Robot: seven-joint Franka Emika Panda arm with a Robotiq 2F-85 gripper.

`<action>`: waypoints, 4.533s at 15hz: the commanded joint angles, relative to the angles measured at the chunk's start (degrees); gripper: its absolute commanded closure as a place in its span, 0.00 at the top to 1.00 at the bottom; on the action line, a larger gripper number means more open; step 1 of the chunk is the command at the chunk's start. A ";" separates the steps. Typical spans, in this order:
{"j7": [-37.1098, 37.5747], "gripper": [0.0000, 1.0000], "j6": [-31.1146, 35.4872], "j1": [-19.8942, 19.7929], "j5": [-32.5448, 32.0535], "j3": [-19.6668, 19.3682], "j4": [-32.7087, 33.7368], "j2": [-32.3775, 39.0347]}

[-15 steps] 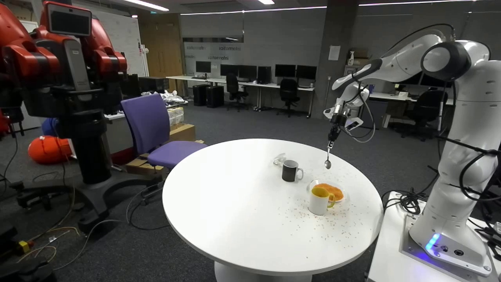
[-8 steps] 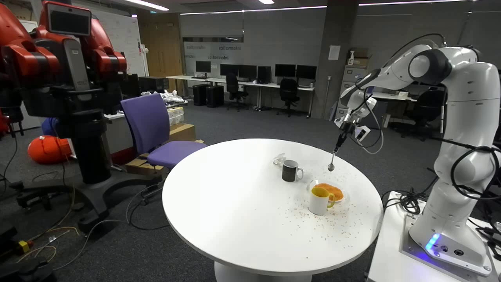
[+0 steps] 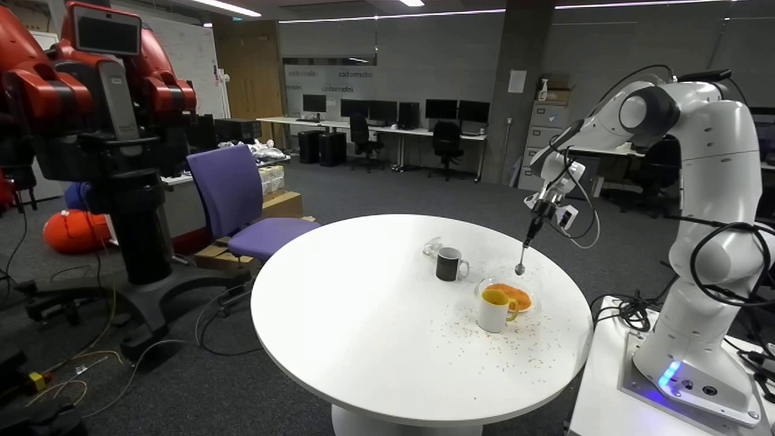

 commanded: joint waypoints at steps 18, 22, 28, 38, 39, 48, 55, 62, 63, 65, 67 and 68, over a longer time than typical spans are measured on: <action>-2.06 0.01 -0.09 -4.25 3.33 3.85 8.69 12.51; -3.56 0.01 -1.11 -5.15 6.27 5.04 10.51 15.46; -5.45 0.01 -4.67 -6.46 9.29 6.49 13.22 19.25; -5.17 0.01 -11.57 -6.97 9.97 6.88 17.32 23.26; -5.07 0.01 -11.64 -6.85 9.83 6.85 17.54 23.49; -4.12 0.45 -11.95 -6.36 9.33 7.16 18.82 25.30; -3.96 0.98 -11.98 -6.20 9.26 7.39 19.08 25.20; -3.46 1.00 -12.31 -5.65 8.83 7.48 18.89 24.25; -3.27 1.00 -12.66 -5.43 8.53 7.46 18.69 23.86; -2.57 1.00 -14.03 -4.81 7.89 7.26 18.56 23.09; -2.28 1.00 -14.92 -4.14 7.25 7.09 18.61 22.58; -2.12 1.00 -15.26 -3.79 6.99 6.98 18.70 22.46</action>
